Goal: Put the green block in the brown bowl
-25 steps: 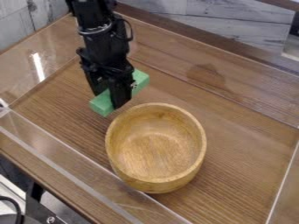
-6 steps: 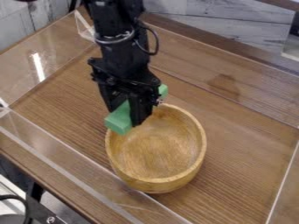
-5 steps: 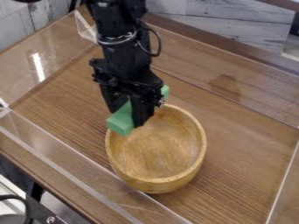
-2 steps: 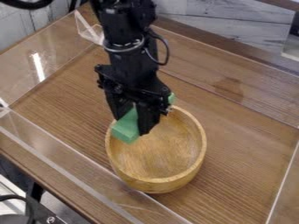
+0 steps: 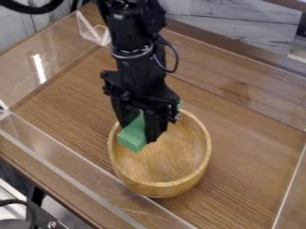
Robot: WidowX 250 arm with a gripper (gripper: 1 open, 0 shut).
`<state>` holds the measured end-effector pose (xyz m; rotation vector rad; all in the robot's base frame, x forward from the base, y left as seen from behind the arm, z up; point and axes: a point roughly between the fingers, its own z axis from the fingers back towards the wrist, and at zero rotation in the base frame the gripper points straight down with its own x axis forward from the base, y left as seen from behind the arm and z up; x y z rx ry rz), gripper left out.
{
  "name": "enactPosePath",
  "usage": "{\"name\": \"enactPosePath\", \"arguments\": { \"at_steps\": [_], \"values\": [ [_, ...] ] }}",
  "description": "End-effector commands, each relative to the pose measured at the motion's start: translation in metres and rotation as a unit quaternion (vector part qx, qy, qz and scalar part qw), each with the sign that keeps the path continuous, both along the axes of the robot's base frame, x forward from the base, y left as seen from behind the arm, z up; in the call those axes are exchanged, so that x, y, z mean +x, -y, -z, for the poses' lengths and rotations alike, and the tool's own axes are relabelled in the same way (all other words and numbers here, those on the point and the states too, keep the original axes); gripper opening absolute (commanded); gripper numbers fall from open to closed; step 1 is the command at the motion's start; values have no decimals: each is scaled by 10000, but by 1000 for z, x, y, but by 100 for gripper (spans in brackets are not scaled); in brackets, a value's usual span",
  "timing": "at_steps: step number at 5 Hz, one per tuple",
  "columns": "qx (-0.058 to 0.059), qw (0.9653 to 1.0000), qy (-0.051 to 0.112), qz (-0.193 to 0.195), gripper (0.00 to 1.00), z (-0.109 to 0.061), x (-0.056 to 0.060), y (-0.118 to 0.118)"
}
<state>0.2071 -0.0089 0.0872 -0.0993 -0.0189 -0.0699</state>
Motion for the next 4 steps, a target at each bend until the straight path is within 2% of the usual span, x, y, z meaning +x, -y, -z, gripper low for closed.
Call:
{"name": "enactPosePath", "arguments": {
  "at_steps": [1, 4],
  "values": [
    [27, 9998, 212, -12, 0, -8, 2, 3],
    [56, 9997, 213, -60, 0, -3, 1, 15]
  ]
}}
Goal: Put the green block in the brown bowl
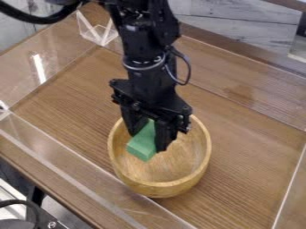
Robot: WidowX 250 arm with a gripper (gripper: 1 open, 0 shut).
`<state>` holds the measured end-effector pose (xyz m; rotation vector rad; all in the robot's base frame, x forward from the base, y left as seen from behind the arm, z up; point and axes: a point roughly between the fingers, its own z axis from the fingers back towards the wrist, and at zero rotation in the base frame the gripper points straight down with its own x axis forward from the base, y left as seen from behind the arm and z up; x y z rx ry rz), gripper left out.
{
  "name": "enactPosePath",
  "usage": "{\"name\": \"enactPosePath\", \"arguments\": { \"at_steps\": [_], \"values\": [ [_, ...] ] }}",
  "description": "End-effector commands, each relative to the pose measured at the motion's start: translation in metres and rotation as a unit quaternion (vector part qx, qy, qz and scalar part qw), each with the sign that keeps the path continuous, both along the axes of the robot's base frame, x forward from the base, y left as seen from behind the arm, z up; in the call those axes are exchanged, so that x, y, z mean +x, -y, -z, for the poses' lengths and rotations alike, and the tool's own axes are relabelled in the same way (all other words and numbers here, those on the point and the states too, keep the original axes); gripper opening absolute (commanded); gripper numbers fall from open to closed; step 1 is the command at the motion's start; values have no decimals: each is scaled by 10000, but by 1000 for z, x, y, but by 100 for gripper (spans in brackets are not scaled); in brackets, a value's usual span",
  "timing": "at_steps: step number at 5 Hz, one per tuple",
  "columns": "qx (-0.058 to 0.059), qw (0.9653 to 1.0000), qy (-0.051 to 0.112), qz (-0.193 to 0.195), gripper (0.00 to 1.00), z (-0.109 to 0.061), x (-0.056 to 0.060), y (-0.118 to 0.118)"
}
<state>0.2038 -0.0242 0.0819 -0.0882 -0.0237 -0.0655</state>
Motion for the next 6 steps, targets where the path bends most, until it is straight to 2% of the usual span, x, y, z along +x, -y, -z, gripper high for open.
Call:
{"name": "enactPosePath", "arguments": {
  "at_steps": [1, 6],
  "values": [
    [10, 9998, 180, -43, 0, -6, 4, 3],
    [143, 9998, 48, -88, 0, 11, 6, 15]
  ]
}}
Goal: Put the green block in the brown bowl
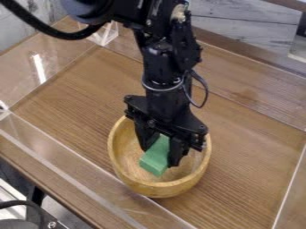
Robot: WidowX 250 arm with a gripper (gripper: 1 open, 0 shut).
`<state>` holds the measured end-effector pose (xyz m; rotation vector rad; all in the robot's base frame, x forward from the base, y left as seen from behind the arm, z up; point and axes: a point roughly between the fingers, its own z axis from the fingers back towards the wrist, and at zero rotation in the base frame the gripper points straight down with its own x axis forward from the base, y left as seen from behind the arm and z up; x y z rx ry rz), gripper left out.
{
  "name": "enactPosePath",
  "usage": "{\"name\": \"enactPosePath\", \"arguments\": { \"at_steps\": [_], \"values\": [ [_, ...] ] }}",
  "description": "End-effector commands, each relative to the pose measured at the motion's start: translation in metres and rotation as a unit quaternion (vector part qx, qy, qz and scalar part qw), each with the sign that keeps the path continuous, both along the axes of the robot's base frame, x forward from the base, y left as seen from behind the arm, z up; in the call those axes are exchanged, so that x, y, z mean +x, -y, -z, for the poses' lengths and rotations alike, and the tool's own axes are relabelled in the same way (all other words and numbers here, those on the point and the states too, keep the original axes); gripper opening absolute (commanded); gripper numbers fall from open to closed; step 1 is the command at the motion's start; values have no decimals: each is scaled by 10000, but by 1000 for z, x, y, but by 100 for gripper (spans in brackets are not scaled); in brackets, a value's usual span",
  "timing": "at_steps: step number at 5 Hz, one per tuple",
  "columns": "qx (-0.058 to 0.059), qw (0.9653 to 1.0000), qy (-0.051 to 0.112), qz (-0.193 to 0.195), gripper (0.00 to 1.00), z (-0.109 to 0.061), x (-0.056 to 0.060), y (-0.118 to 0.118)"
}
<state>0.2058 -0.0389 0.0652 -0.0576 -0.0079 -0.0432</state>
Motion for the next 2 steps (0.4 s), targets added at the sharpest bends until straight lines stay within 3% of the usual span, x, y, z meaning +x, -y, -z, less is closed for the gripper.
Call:
{"name": "enactPosePath", "arguments": {
  "at_steps": [1, 2],
  "values": [
    [-33, 9999, 122, 0, 100, -9, 5, 0],
    [-65, 9999, 138, -20, 100, -13, 6, -2]
  ]
}}
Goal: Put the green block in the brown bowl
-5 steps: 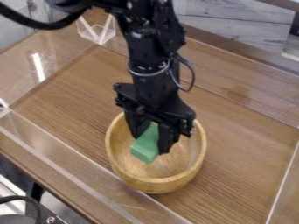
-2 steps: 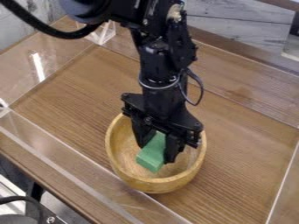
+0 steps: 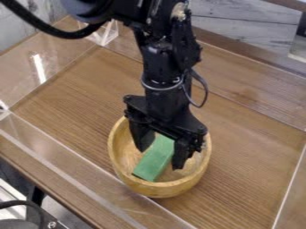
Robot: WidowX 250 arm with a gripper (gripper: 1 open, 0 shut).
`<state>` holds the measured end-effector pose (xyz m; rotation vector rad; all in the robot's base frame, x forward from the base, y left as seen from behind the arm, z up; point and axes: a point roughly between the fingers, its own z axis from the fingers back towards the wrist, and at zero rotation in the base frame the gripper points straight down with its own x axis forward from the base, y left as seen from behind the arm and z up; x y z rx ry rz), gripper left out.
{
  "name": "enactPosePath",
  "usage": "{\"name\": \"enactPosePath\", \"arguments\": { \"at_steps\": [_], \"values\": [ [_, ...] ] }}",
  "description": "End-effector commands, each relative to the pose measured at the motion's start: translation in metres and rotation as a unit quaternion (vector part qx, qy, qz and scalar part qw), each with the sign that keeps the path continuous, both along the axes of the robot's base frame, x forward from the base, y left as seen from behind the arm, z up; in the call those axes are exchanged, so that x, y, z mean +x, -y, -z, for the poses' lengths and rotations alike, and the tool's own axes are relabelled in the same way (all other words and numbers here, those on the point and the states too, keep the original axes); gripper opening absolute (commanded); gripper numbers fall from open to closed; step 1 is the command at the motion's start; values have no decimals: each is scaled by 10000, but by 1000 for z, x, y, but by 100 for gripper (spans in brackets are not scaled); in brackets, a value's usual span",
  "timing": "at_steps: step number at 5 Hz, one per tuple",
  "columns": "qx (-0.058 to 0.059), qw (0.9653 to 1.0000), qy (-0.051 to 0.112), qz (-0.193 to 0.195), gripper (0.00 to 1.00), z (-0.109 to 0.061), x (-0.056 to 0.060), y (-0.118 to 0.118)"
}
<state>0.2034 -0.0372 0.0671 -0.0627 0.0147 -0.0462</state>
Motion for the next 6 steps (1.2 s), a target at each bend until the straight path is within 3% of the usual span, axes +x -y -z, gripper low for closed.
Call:
{"name": "enactPosePath", "arguments": {
  "at_steps": [1, 6],
  "values": [
    [-67, 9996, 278, -64, 100, -15, 11, -3],
    [-137, 9993, 328, -127, 100, -21, 16, -12]
  ]
}}
